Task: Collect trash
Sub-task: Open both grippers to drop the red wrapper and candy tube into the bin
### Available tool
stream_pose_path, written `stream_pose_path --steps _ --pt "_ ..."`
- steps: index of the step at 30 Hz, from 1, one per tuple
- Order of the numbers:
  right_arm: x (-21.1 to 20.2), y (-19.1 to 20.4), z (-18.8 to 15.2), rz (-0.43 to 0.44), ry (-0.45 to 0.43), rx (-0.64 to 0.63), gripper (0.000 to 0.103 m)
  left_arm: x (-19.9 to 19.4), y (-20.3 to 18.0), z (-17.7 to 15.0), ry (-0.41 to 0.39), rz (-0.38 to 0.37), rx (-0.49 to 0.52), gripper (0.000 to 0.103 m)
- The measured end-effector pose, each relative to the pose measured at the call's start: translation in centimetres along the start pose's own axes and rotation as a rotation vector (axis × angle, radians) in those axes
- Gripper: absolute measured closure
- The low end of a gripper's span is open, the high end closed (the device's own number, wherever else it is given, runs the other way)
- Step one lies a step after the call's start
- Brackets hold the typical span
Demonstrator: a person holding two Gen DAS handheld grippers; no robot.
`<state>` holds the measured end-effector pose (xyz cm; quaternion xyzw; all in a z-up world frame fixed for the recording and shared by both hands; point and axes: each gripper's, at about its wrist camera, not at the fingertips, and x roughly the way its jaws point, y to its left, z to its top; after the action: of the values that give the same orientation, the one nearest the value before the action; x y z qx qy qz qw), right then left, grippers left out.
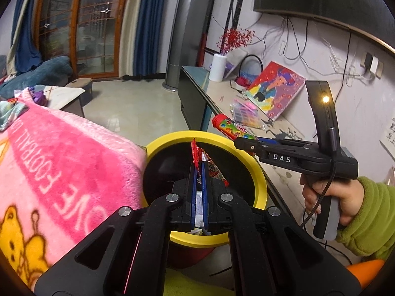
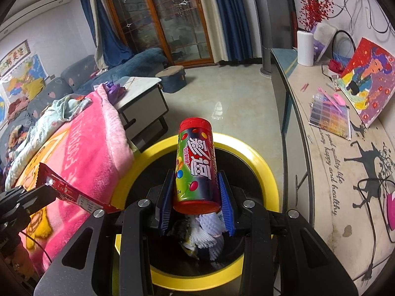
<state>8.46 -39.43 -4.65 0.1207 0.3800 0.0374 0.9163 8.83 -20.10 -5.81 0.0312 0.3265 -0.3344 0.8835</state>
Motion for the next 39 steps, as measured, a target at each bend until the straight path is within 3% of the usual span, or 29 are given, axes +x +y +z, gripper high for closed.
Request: stream_pose_path --steps 21,25,27,29,31,33,35,39 --pt "1.9 -1.4 -0.8 0.021 0.046 0.072 0.069 5.5 0.5 1.0 0.09 0.005 0.039 0.1" --pt "1.9 -1.7 -0.8 0.032 0.046 0.101 0.056 5.3 0.9 1.2 0.087 0.021 0.029 0.069" --pt "1.8 -1.8 -0.8 0.029 0.044 0.106 0.055 5.2 1.3 1.3 0.089 0.028 0.014 0.059" --pt "1.7 -1.8 -0.8 0.026 0.043 0.105 0.053 5.0 1.6 1.4 0.093 0.035 -0.001 0.041" --pt "1.6 -1.7 -0.8 0.023 0.04 0.107 0.048 4.9 1.8 1.5 0.089 0.047 -0.014 0.03" --pt "1.3 -1.5 -0.7 0.017 0.033 0.106 0.042 4.5 2.1 1.5 0.086 0.057 -0.026 0.024" --pt "0.8 -1.3 -0.5 0.001 0.016 0.097 0.029 4.1 2.3 1.6 0.08 0.069 -0.04 0.015" --pt "0.0 -0.8 -0.1 -0.024 -0.015 0.078 0.019 3.4 3.2 1.7 0.07 0.091 -0.079 0.011"
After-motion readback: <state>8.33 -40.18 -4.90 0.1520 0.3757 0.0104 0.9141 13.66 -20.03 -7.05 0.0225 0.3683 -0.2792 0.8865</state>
